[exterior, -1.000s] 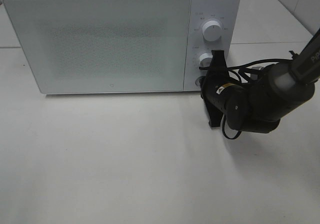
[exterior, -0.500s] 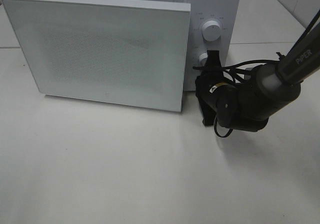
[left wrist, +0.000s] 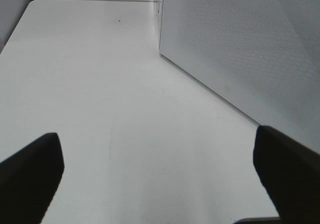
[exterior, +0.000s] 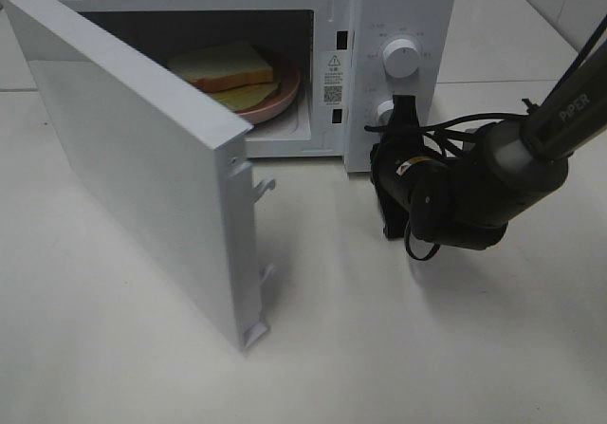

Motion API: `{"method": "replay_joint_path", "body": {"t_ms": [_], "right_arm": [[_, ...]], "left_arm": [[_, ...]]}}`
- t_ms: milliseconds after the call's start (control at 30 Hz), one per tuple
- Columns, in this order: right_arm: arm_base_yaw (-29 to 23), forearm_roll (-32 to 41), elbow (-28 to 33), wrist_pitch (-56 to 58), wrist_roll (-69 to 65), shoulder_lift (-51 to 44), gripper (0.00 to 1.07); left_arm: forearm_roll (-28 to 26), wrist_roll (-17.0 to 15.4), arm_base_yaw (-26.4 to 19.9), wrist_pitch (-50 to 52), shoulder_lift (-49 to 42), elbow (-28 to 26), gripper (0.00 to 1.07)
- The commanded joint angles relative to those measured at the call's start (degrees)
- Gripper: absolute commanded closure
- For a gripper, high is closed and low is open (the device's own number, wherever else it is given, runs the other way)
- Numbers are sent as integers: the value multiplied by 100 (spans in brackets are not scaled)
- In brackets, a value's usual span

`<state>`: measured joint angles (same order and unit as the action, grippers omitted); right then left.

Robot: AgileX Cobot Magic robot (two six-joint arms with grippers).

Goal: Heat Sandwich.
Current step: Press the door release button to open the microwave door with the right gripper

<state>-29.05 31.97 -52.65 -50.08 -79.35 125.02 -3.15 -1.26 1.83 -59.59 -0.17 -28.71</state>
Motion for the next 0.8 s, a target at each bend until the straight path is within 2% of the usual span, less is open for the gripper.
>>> {"method": "replay_joint_path", "body": {"t_ms": [33, 667, 800], "right_arm": [[178, -372, -533, -1352, 143, -17, 107], [160, -390, 52, -533, -103, -464, 107], [160, -390, 252, -40, -120, -670, 107]], "left_arm": [[-34, -29, -6, 46, -120, 23, 9], [-34, -29, -6, 46, -120, 23, 9], [-34, -29, -6, 46, -120, 23, 9]]}}
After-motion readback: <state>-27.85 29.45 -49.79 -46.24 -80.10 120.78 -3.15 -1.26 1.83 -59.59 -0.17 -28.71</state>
